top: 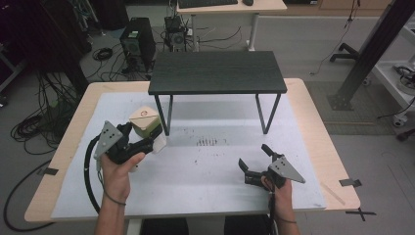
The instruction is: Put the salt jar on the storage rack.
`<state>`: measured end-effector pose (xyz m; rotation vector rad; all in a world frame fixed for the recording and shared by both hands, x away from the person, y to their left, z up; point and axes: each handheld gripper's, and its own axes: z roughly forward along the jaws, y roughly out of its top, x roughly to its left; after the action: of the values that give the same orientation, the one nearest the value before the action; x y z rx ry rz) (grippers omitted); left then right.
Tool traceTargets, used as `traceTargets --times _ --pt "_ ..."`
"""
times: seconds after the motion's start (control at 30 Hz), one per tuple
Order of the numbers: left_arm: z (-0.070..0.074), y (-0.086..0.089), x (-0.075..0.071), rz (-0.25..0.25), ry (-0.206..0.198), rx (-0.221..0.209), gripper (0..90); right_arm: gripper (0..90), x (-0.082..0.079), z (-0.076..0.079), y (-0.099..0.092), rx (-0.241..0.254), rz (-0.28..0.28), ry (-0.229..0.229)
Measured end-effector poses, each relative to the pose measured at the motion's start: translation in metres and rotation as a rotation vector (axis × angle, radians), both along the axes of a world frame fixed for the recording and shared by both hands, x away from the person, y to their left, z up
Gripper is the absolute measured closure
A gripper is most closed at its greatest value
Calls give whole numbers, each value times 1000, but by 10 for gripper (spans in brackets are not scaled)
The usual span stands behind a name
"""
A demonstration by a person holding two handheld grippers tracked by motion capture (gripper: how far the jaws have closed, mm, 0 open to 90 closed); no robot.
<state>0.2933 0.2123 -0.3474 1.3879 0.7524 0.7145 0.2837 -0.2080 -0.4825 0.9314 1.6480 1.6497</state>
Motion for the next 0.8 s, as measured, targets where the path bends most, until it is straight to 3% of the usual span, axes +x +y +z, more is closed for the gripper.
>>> traceTargets --times 0.37,0.47,0.8 --pt "47 -9 17 -30 -21 19 297 1 0 0 0 -1 0 1" --pt "55 -10 22 -46 -15 -2 297 1 0 0 0 0 0 1" --pt "84 -18 42 -67 -11 11 297 1 0 0 0 3 0 2"
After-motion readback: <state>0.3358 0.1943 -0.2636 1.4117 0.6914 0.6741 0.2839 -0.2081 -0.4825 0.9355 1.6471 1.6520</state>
